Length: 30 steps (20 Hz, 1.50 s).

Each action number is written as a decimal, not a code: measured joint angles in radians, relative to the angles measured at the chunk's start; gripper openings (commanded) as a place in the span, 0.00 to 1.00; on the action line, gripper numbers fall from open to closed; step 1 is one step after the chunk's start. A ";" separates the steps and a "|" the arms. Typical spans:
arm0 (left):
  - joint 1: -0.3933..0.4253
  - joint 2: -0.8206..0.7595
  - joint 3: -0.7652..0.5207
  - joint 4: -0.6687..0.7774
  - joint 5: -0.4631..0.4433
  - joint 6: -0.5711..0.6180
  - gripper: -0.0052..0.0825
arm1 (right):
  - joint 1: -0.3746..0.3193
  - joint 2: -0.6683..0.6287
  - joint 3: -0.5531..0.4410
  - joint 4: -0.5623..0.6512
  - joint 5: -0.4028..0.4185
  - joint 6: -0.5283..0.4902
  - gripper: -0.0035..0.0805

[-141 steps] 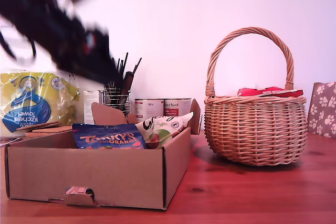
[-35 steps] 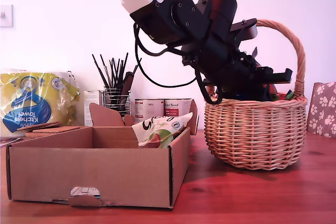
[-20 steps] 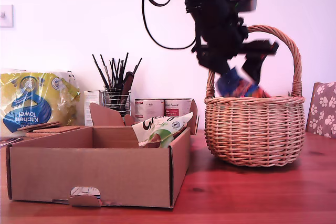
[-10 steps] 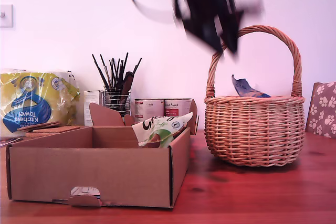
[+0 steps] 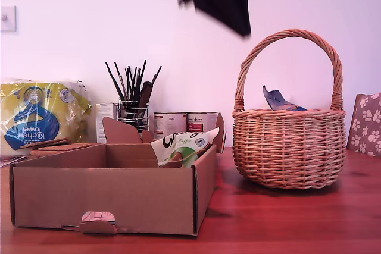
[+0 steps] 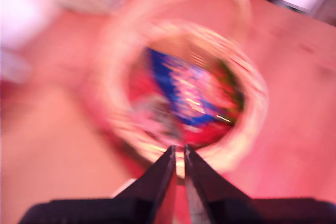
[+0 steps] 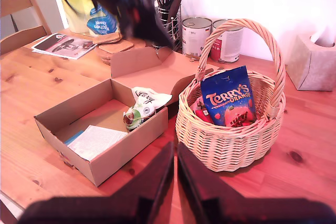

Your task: Move the bags of Easter eggs from the cardboard box on the left into the woven basket on the right side.

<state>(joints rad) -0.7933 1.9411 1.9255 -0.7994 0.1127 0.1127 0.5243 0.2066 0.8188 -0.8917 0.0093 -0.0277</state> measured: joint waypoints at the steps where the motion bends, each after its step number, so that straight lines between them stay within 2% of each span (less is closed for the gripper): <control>1: 0.005 0.000 -0.020 0.012 0.011 0.000 0.07 | 0.000 0.000 0.000 0.000 0.000 0.000 0.03; 3: 0.016 -0.006 -0.062 0.069 0.018 0.000 0.06 | 0.000 0.000 0.000 0.000 0.000 0.000 0.03; 5: 0.024 -0.055 -0.163 0.164 0.020 0.001 0.06 | 0.000 0.000 0.000 0.000 0.000 0.000 0.03; 9: 0.047 -0.306 -0.531 0.414 0.024 0.003 0.06 | 0.000 0.000 0.000 -0.001 0.001 -0.007 0.03; 11: 0.081 -0.450 -0.714 0.559 0.083 0.030 0.04 | 0.000 0.000 0.000 0.000 0.001 -0.016 0.03; 13: 0.145 -0.583 -0.889 0.651 0.197 0.108 0.04 | 0.000 0.000 0.000 -0.001 0.001 -0.023 0.03; 14: 0.176 -0.632 -0.944 0.645 0.237 0.123 0.04 | 0.000 0.000 0.000 -0.001 0.001 -0.023 0.03; 16: 0.229 -0.680 -0.972 0.581 0.253 0.132 0.04 | 0.000 0.000 0.000 -0.001 0.000 -0.023 0.03; 20: 0.247 -0.691 -0.967 0.532 0.252 0.127 0.04 | 0.000 0.000 0.000 -0.001 0.000 -0.023 0.03; 21: 0.247 -0.691 -0.967 0.532 0.253 0.127 0.08 | 0.000 0.000 0.000 -0.001 0.000 -0.023 0.03; 22: 0.247 -0.691 -0.967 0.533 0.253 0.127 0.23 | 0.000 0.000 0.000 -0.001 0.000 -0.023 0.03; 24: 0.247 -0.686 -0.967 0.548 0.246 0.127 0.73 | 0.000 0.000 0.000 -0.001 0.000 -0.023 0.03; 25: 0.247 -0.674 -0.967 0.574 0.224 0.127 0.89 | 0.000 0.000 0.000 -0.001 0.000 -0.023 0.03; 26: 0.247 -0.651 -0.964 0.599 0.197 0.127 0.96 | 0.000 0.000 0.000 -0.001 0.000 -0.023 0.03; 30: 0.247 -0.476 -0.959 0.684 0.134 0.072 0.96 | 0.000 0.000 0.000 -0.001 0.000 -0.023 0.03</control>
<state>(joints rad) -0.5461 1.4651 0.9661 -0.1150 0.2466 0.1848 0.5243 0.2066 0.8188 -0.8925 0.0097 -0.0505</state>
